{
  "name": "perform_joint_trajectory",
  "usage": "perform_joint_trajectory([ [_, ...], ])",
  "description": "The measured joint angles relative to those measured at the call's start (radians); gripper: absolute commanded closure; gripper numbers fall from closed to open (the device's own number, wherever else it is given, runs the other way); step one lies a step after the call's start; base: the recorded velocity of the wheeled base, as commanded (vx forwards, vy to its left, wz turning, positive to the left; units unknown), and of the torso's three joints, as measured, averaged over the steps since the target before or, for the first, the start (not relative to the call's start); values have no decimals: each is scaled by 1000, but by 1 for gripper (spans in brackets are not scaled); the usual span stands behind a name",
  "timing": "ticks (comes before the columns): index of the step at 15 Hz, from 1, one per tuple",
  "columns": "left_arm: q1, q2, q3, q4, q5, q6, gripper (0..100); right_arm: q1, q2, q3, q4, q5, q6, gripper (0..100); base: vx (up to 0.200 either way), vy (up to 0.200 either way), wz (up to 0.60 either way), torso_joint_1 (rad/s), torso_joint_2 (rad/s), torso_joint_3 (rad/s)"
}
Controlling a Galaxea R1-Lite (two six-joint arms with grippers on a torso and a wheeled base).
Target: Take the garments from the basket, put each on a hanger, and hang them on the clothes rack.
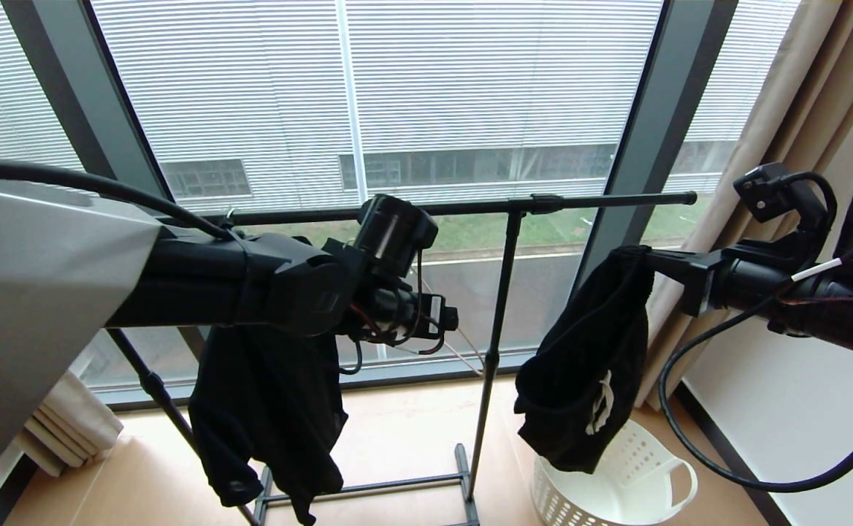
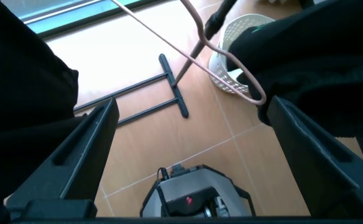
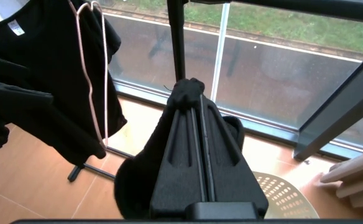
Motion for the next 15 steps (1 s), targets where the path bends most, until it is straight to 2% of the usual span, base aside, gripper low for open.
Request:
perform_joint_trajectory([
  [3,1,76,-83,0,38,-22,0,1,-3,6,1,1,0,100,0,0,0,0,0,0],
  [7,0,130,-143,1,44,-26,0,5,-3,10,0,1,0,100,0,0,0,0,0,0],
  [10,1,148,-154,8,54,-26,0,7,-3,11,0,1,0,100,0,0,0,0,0,0],
  [13,3,152,-149,41,140,-23,0,9,-3,11,-1,1,0,100,0,0,0,0,0,0],
  [15,4,148,-138,59,157,-24,0,9,-3,11,-1,1,0,100,0,0,0,0,0,0],
])
